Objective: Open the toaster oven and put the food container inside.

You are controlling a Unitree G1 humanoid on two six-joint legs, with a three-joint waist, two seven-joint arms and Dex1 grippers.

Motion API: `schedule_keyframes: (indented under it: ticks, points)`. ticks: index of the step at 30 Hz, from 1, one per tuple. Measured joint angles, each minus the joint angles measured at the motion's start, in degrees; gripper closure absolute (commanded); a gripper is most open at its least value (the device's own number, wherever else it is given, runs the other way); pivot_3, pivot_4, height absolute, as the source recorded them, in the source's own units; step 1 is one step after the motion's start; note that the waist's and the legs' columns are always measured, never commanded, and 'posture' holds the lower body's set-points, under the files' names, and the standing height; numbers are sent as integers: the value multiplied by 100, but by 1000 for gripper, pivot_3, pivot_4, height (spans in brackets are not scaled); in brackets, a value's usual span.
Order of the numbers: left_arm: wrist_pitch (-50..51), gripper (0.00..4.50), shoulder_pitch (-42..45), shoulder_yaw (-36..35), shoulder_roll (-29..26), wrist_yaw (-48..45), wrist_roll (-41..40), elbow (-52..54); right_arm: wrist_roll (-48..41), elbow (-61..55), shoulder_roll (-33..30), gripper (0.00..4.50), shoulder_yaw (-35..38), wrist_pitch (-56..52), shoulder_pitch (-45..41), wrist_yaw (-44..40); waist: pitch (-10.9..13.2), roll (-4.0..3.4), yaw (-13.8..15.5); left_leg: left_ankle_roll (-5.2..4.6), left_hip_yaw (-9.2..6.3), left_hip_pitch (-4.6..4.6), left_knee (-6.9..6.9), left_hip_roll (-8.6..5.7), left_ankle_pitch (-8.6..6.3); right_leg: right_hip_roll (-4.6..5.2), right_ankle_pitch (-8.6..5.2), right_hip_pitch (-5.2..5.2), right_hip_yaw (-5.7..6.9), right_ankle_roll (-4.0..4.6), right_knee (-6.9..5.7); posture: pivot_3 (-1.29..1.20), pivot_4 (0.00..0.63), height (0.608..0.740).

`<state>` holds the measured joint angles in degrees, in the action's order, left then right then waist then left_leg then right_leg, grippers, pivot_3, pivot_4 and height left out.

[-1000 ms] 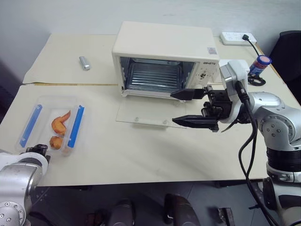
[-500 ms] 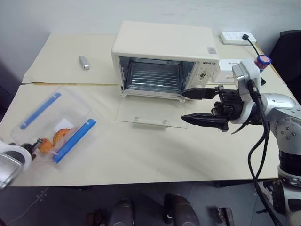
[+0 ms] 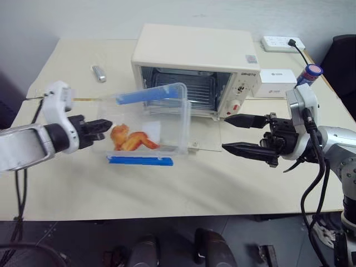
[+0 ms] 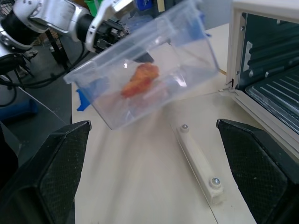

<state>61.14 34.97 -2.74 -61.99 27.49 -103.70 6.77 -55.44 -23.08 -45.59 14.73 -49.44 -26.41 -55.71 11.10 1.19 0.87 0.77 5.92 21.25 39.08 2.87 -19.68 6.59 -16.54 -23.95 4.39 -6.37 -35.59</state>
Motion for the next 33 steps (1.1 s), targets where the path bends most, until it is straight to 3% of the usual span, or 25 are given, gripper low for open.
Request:
schedule_keyframes:
  ticks: [3,8,9,16,21,25,28,33]
  points:
    - [470,4498,1051,794,766,38,897,-791,-143,-175,-37,0,199,-5,235,162,1,3,58,-1,1,3,2,-1,3,-2,3,0,-2,-5,0,0,150,740]
    - [897,4498,2231,1128,1680,-278,2306,-1806,-284,-391,-72,0,423,4,583,376,1,5,76,-2,1,7,2,-4,3,0,4,0,0,-8,6,0,150,740]
    - [947,3782,2386,1157,1844,-395,2591,-1975,-315,-447,-79,0,486,16,685,422,1,5,77,-2,1,6,2,-4,3,0,4,0,0,-8,6,0,150,740]
    - [1303,1893,2775,984,2505,-1268,3807,-2365,-428,-656,-79,0,653,83,1147,713,2,6,35,1,4,2,6,-1,6,-2,6,2,-2,-10,3,0,150,740]
    - [1507,1893,2765,453,2478,-1820,4140,-2127,-278,-659,-80,0,619,267,1270,754,2,6,29,4,3,3,6,2,9,-2,5,0,-1,-10,1,0,150,740]
    - [1528,2071,2435,-481,2189,-2320,4054,-1425,-95,-676,-80,0,503,357,1348,768,2,6,25,4,1,3,3,2,8,0,5,-1,-1,-10,0,0,150,740]
    - [1449,2816,1743,-1307,1883,-3205,3625,-632,-75,-767,-73,588,308,407,1387,777,2,6,17,4,-1,3,4,3,8,0,5,-1,0,-10,-2,0,150,740]
    - [1153,4346,-132,-1793,905,-5588,3280,1069,67,-942,-10,2349,-186,450,1563,773,2,6,-18,5,0,1,4,3,7,2,3,-1,-1,-6,0,0,150,740]
